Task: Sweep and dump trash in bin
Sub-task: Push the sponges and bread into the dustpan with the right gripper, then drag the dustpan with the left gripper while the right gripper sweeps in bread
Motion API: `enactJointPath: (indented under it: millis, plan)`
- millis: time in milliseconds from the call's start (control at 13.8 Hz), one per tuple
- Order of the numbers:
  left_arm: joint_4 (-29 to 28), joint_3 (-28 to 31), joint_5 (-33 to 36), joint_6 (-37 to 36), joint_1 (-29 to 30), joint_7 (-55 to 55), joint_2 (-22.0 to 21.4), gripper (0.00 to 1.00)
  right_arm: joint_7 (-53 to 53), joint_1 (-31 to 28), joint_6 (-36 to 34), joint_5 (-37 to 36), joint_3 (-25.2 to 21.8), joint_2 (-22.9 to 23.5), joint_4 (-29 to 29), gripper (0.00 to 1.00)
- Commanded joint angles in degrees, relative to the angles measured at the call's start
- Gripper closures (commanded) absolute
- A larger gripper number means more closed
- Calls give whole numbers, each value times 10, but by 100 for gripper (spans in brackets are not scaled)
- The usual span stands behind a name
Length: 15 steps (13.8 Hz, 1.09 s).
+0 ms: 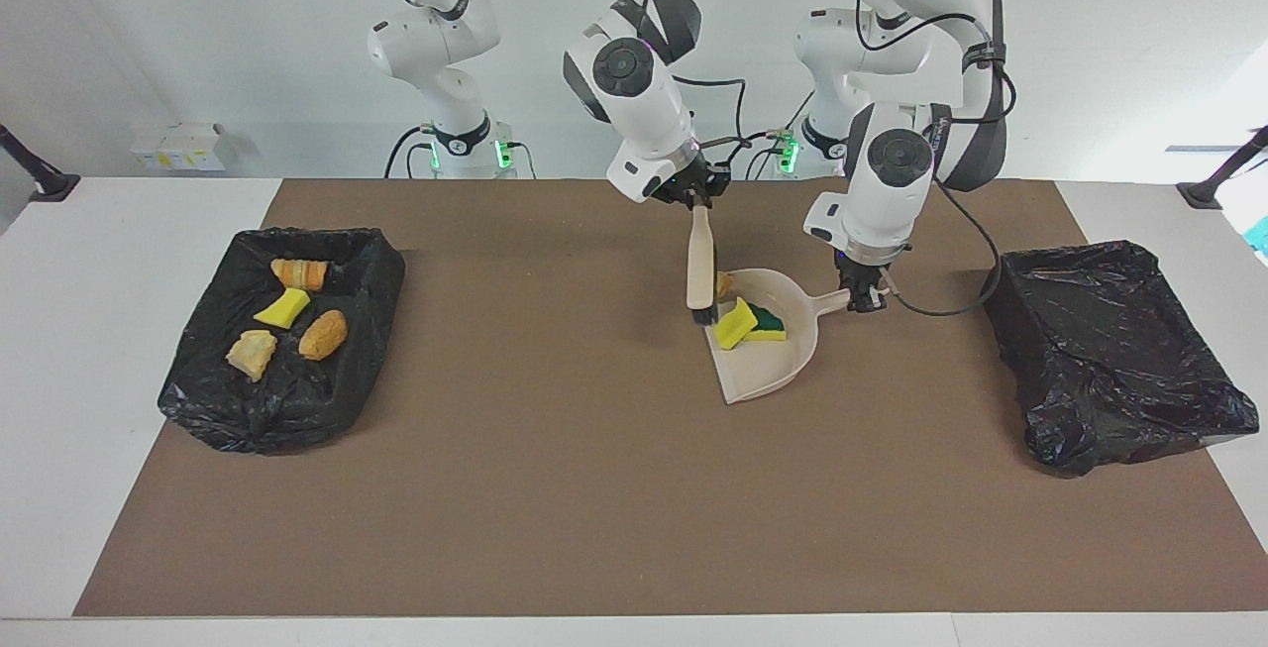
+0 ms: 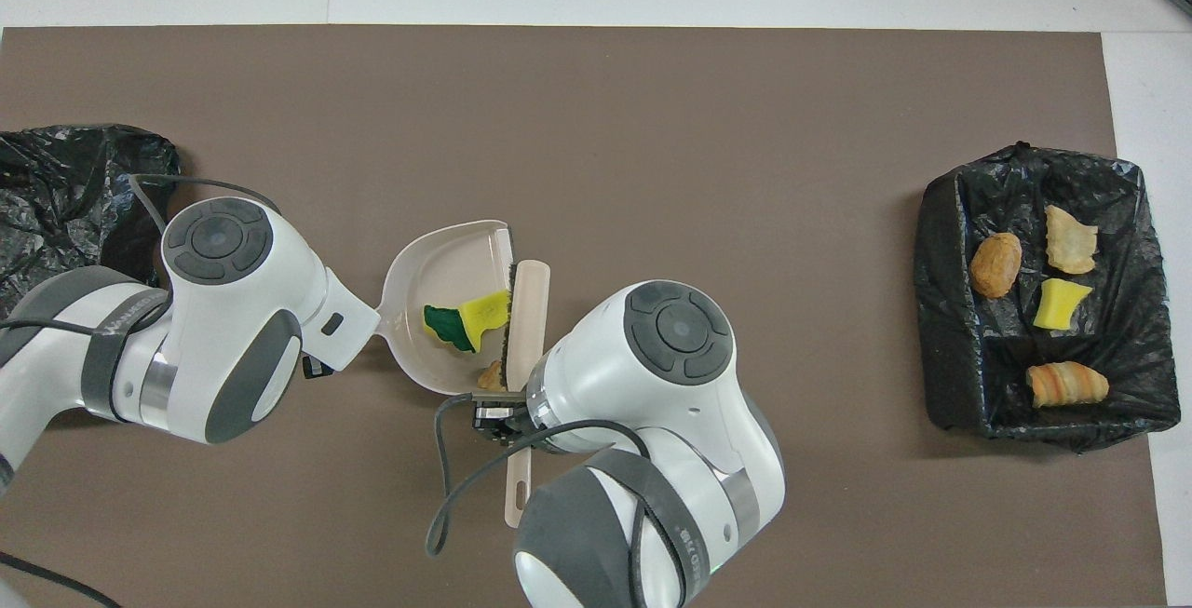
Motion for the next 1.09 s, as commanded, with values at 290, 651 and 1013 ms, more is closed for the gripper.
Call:
enactJointPath:
  millis: [290, 651, 1013]
  plan:
    - [-1, -5, -11, 56, 81, 223, 6, 100, 15, -23, -107, -125, 8, -74, -56, 100]
    - [14, -4, -93, 33, 104, 295, 14, 100, 61, 61, -55, -141, 8, -90, -123, 100]
    - [7, -2, -52, 44, 106, 286, 14, 100, 79, 96, 0, -140, 9, -66, -156, 100]
